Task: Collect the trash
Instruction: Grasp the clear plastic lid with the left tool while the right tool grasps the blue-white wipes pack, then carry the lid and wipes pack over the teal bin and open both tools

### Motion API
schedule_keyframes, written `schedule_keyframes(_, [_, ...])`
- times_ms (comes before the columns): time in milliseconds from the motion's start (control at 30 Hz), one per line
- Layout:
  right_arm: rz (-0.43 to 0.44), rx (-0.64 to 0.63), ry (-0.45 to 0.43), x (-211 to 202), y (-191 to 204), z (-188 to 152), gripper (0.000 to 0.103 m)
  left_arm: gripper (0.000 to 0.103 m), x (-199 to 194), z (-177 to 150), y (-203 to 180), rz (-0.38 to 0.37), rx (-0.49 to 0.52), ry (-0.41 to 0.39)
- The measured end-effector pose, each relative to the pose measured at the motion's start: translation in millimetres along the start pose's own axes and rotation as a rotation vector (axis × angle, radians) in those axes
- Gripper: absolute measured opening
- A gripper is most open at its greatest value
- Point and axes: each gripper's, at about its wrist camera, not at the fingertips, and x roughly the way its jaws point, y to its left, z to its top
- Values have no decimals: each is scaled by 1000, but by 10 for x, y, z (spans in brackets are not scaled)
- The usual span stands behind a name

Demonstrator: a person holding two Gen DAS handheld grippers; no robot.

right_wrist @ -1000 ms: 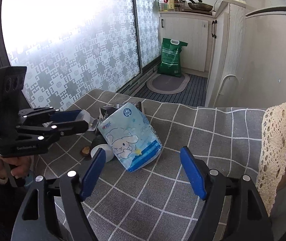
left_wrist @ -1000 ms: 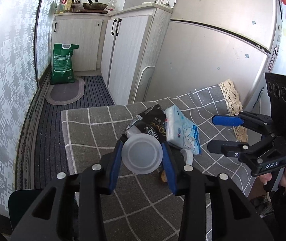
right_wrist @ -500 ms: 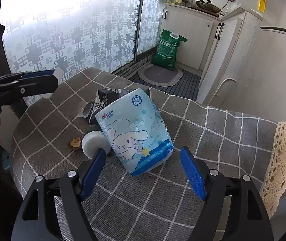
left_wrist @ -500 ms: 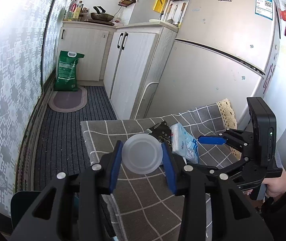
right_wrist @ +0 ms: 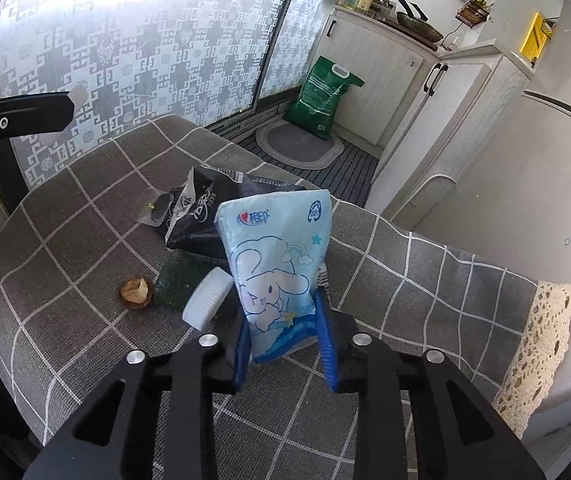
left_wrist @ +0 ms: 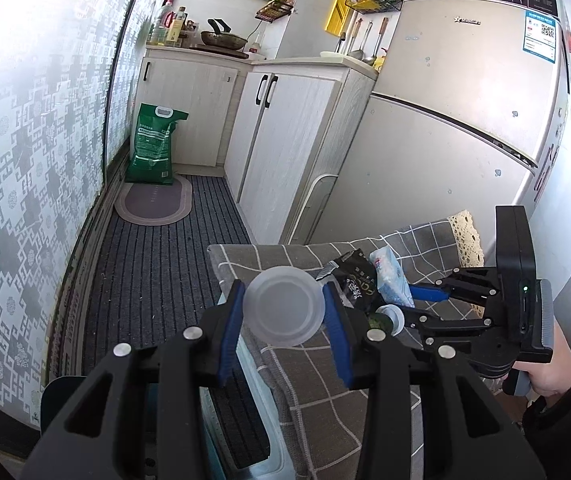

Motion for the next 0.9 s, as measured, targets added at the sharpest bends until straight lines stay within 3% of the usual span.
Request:
schedule_keyframes(167, [-10, 22, -20, -127, -52, 14, 12, 42, -46, -36, 103, 35, -9, 2])
schedule_keyframes(533, [59, 104, -114, -584, -254, 97, 11, 42, -8, -264, 401, 154, -27, 82])
schedule_keyframes(667, [128, 140, -166, -754, -258, 165, 11, 42, 56, -378, 535, 200, -40, 132])
schedule_keyframes(900, [265, 127, -225, -904, 84, 383, 11, 42, 143, -581, 768, 247, -78, 219])
